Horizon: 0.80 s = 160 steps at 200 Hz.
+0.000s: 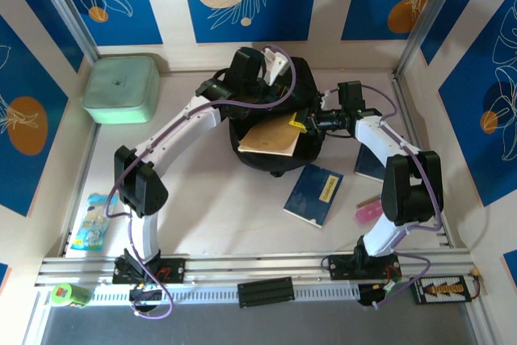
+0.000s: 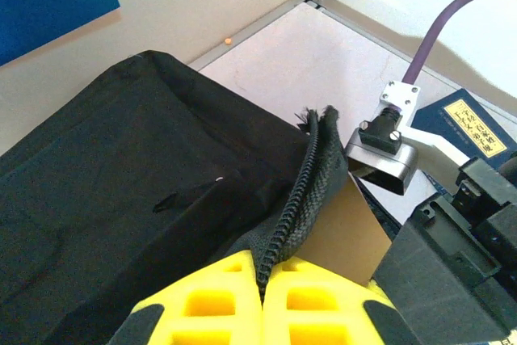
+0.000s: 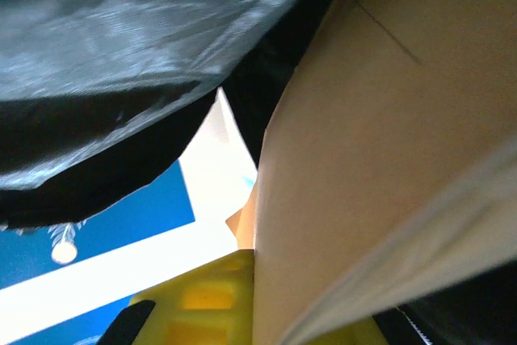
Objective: Pack books, pencil case, and school supplies into a backpack
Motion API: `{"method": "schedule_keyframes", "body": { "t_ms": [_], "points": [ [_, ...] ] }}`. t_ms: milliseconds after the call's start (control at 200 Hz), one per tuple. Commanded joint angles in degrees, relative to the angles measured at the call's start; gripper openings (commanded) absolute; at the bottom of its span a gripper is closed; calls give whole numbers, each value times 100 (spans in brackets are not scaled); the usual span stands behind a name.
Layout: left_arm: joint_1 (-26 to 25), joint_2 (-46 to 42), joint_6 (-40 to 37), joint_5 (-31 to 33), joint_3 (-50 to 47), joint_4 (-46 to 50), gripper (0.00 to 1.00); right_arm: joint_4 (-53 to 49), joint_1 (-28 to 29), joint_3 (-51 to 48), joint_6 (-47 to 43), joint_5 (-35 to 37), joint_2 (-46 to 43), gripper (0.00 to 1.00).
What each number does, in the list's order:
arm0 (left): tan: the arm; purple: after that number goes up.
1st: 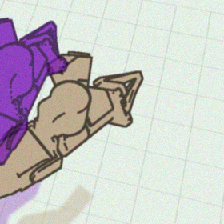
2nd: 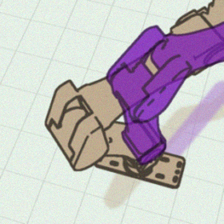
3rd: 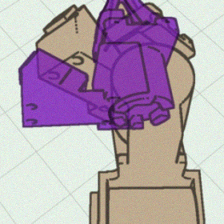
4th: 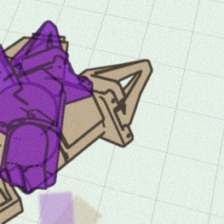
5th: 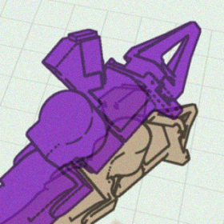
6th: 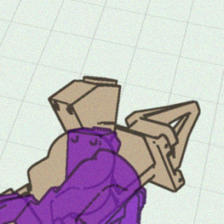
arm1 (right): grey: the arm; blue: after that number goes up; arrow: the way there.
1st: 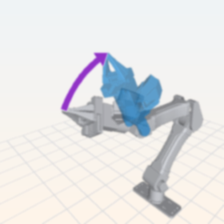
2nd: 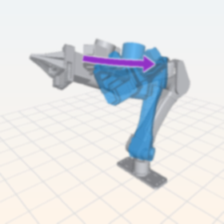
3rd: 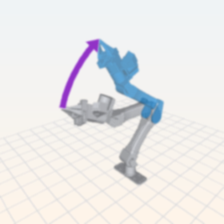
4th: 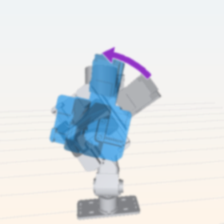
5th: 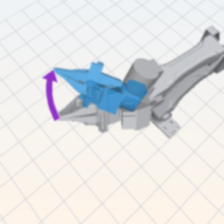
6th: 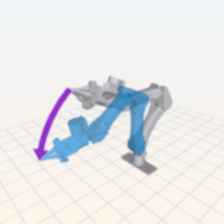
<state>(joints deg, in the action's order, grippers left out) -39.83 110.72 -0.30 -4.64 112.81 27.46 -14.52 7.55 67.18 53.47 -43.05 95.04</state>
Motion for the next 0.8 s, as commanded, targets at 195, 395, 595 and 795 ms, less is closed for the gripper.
{"method": "schedule_keyframes", "body": {
  "t_ms": [195, 395, 595, 795],
  "points": [
    [-25, -323, 53, 25, 229, -303, 0, 425, 33, -212, -11, -1402, 8, 0],
    [-22, -315, 44, 183, 217, -151, 0, 1258, 111, 37, 473, -1716, 91, 0],
    [-11, -419, 37, 306, 206, -127, 0, 835, 154, 131, 158, -1756, 519, 0],
    [-15, -542, 143, 213, -115, -232, 0, -1282, -171, 313, -1423, -308, 955, 11]
  ]
}}
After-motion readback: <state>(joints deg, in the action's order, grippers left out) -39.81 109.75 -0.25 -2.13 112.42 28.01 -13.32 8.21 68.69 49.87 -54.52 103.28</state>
